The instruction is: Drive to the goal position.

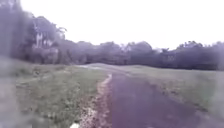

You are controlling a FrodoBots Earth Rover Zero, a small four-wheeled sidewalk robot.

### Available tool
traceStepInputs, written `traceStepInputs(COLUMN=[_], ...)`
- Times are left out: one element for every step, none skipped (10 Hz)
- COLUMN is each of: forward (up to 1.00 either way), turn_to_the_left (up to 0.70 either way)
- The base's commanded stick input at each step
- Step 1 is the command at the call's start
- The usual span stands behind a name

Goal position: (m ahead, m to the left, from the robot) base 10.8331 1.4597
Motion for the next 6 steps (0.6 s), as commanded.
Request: traceStepInputs(forward=[0.7, 0.7, 0.7, 0.7, 0.7, 0.7], turn_to_the_left=[-0.35, -0.35, -0.28, -0.12, 0.0, 0.0])
